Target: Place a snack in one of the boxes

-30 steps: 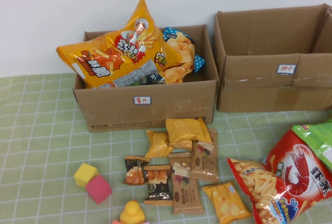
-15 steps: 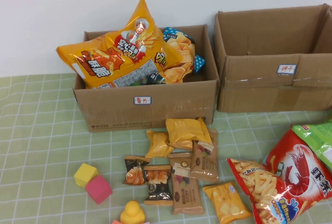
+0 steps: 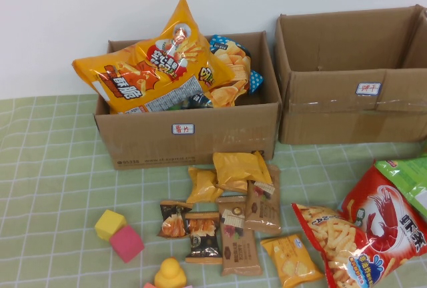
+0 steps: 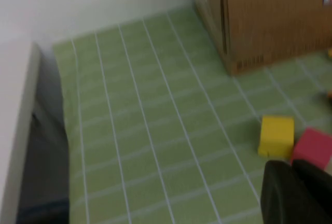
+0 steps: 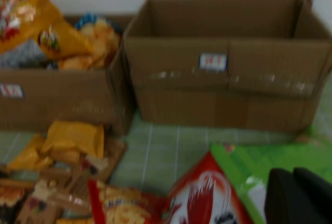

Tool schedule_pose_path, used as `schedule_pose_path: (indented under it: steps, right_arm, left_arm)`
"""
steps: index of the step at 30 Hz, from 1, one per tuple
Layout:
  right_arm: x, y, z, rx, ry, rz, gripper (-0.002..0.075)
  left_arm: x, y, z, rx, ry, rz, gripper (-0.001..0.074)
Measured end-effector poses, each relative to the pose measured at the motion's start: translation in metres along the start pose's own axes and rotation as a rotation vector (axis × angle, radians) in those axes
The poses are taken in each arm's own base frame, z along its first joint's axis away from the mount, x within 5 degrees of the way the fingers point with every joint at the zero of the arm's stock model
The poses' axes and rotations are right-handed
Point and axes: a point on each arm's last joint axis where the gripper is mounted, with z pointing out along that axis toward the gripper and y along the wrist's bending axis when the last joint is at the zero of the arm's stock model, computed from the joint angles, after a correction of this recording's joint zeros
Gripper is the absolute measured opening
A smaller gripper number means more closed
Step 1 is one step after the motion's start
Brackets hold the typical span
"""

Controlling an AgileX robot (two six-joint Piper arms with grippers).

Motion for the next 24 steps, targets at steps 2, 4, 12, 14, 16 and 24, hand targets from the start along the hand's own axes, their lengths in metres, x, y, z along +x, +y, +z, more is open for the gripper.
schedule_pose_path:
  steps: [2, 4, 12, 14, 16, 24]
  right_arm:
    - [0.007, -0.002, 0.016, -0.025, 0.119, 0.036, -0.0002]
    - [0.012, -0.004, 0.03, -0.036, 0.2, 0.078, -0.0002]
    - [0.032, -0.02, 0.09, 0.018, 0.404, 0.28, 0.0048]
    - [0.037, -0.023, 0.103, 0.034, 0.45, 0.314, 0.0108]
    - [0.042, -0.026, 0.117, 0.038, 0.503, 0.359, 0.0192]
    - [0.054, -0.036, 0.165, 0.064, 0.642, 0.469, 0.048]
  left_arm:
    - [0.005, -0.001, 0.008, 0.006, 0.05, 0.0, -0.0002]
    - [0.009, -0.001, 0.013, 0.01, 0.085, 0.0, -0.0002]
    - [0.013, -0.002, 0.018, 0.014, 0.099, -0.036, -0.0002]
    - [0.016, -0.002, 0.019, 0.014, 0.109, -0.053, -0.0002]
    - [0.017, -0.003, 0.021, 0.014, 0.099, -0.062, -0.0002]
    - [0.015, -0.002, 0.023, 0.008, 0.029, -0.074, -0.0002]
